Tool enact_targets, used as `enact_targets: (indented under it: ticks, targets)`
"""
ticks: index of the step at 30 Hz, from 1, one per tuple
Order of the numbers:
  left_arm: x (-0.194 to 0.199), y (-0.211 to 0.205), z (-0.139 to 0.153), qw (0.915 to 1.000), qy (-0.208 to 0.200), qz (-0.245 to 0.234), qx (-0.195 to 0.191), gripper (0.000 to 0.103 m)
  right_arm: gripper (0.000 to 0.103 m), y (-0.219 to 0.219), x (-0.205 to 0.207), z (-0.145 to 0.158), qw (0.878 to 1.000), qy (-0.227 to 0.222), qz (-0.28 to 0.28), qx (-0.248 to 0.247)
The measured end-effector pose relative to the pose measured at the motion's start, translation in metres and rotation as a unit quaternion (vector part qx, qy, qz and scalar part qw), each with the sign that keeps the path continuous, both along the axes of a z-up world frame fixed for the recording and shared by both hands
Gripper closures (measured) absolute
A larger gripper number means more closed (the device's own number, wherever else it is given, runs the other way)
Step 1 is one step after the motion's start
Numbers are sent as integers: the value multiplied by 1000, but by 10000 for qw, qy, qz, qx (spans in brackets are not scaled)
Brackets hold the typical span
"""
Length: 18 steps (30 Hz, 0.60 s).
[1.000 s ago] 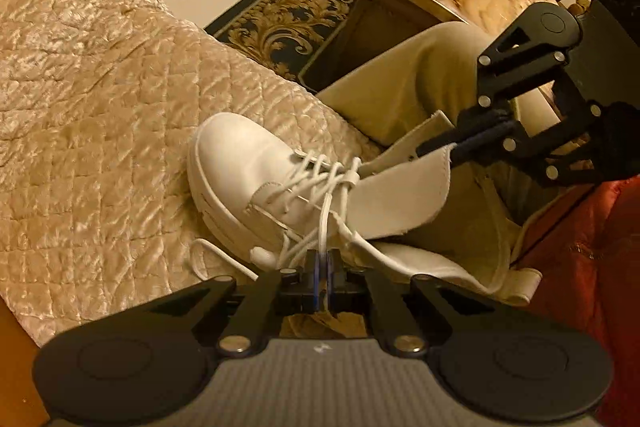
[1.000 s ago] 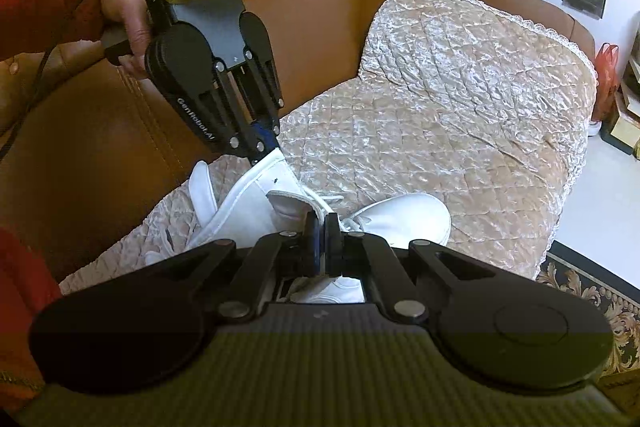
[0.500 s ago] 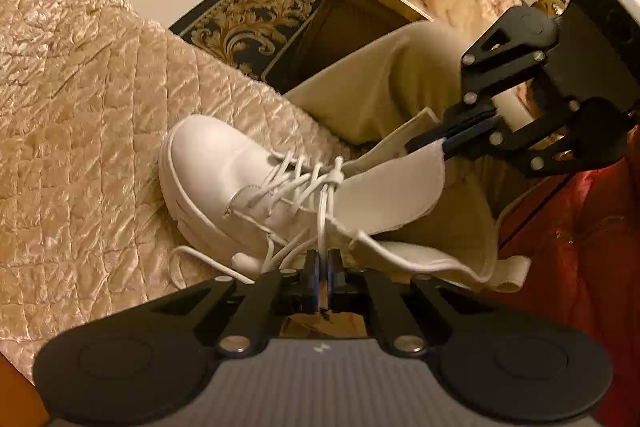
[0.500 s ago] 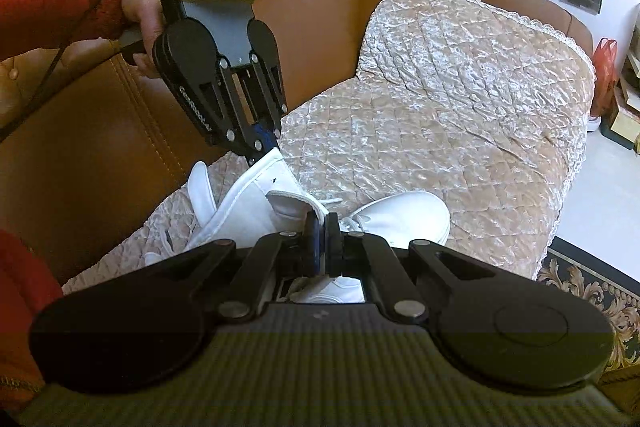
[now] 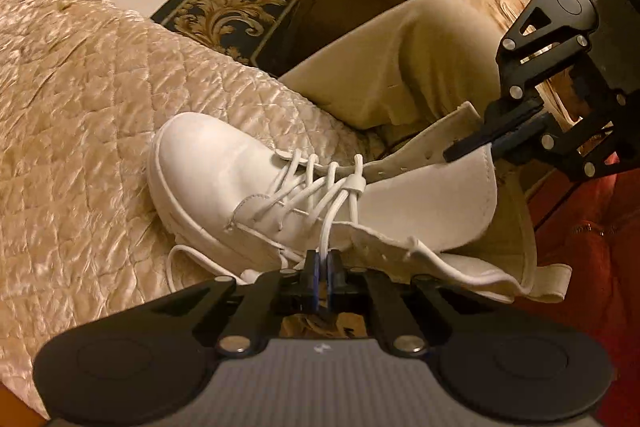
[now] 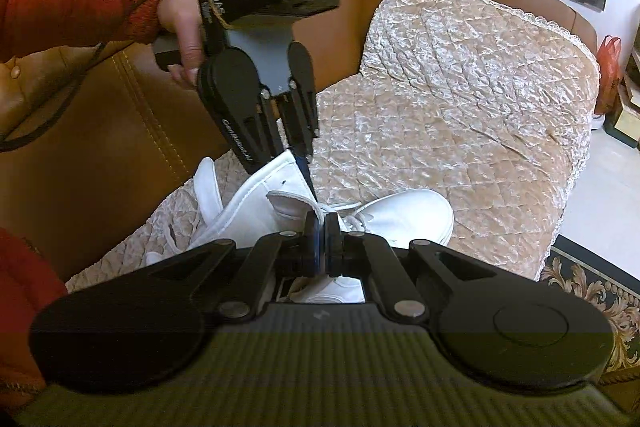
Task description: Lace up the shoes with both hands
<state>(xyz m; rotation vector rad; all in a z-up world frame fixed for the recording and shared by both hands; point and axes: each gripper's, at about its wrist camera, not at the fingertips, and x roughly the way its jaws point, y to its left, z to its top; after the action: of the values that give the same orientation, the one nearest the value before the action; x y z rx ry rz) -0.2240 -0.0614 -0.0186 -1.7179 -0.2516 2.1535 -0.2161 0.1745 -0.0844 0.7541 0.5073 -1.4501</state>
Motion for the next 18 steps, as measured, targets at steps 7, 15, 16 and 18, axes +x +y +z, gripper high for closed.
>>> enact_targets:
  ticks: [7, 15, 16, 18]
  targets:
    - [-7, 15, 3, 9981, -5, -459, -405, 100, 98, -1, -1, -2, 9999, -77, 87, 46]
    - [-21, 20, -2, 9957, -22, -597, -705, 100, 98, 2, -7, -5, 9997, -182, 149, 98]
    - [-22, 22, -3, 9953, -20, -642, -730, 100, 97, 3, -7, -5, 9997, -183, 136, 109]
    - [-25, 26, -4, 9943, -17, -731, -779, 100, 96, 4, -10, -7, 9995, -244, 159, 156]
